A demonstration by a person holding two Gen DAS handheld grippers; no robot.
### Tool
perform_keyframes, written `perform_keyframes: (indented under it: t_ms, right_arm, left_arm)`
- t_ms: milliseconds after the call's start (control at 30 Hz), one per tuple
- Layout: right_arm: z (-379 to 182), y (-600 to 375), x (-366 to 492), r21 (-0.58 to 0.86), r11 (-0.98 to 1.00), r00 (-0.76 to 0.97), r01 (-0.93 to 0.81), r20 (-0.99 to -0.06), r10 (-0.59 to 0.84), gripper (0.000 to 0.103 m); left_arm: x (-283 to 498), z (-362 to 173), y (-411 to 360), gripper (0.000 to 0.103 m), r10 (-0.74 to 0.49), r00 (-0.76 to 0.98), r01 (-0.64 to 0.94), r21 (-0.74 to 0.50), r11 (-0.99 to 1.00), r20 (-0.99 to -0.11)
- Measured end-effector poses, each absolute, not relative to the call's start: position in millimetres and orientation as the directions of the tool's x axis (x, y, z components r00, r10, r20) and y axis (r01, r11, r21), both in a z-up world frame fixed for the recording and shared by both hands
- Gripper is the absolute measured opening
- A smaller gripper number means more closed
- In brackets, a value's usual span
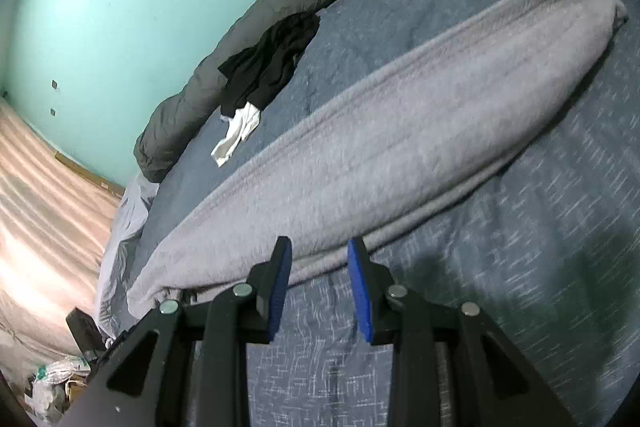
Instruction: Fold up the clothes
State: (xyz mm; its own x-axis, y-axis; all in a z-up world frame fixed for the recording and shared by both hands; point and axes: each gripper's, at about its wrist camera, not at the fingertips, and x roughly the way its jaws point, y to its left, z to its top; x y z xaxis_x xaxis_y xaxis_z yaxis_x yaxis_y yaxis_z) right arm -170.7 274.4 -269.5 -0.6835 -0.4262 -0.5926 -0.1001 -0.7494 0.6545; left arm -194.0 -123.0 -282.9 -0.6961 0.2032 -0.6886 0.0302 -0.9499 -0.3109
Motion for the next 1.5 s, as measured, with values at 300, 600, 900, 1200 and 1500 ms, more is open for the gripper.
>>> perform_keyframes:
  t_ms: [300,600,900,1200,1500]
  right_arm:
    - [-287,271,-191,0.709,-0.699,-0.667,-0.092,-0.565,-0.486,0.029]
    - [-301,284,-199,0.756,-0.641,-0.669,-0.132,-0.545,-0.505,0.042]
    - [-302,294,-204,0.776,-0.616,-0.682,-0.138,-0.525,-0.508,0.042]
    - [-305,301,-206,0.791,-0.594,-0.683,-0.15,-0.517,-0.516,0.042]
    - [-300,294,-203,0.793,-0.596,-0.677,-0.13,-0.51,-0.531,0.042]
  left_arm:
    - [-221,-293,-103,0.064,0.137,-0.672,0.026,-0.208,-0.978,-0.728]
    - [-239,-306,-94,0.063,0.052,-0.64,0.059,-0.117,-0.991,-0.766]
    - [-244,-308,-104,0.029,0.005,-0.638,0.092,-0.082,-0.992,-0.77]
    - [-216,-293,-104,0.011,0.023,-0.652,0.036,-0.062,-0.997,-0.758]
    - [-187,-297,-113,0.005,0.07,-0.627,0.039,-0.12,-0.992,-0.776]
